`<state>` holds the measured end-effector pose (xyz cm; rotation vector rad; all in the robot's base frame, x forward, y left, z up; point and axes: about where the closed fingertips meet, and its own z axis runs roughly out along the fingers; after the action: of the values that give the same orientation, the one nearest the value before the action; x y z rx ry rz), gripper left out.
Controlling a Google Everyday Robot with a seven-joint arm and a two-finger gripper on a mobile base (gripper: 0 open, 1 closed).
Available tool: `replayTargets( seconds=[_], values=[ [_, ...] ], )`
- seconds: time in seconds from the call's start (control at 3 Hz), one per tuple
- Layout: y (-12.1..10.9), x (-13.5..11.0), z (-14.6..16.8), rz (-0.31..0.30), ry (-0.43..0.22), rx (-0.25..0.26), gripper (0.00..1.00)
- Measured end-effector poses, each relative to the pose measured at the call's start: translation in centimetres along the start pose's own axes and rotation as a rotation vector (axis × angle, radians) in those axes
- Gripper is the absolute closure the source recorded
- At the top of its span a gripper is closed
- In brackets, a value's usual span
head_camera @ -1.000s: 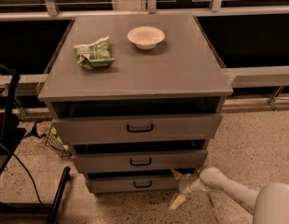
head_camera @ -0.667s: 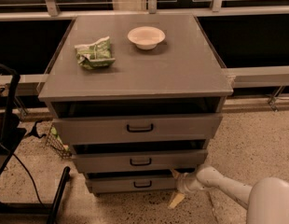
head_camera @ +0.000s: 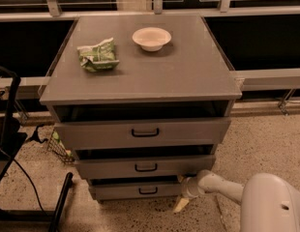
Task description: Open bottom drawer
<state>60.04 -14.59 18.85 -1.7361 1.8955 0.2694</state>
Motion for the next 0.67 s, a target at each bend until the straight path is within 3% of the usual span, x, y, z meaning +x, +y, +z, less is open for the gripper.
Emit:
replayTargets(
  seconds=[0.67],
  values=[
    [1.2, -0.2, 2.0, 0.001, -0.001, -0.052, 0.0]
  ],
)
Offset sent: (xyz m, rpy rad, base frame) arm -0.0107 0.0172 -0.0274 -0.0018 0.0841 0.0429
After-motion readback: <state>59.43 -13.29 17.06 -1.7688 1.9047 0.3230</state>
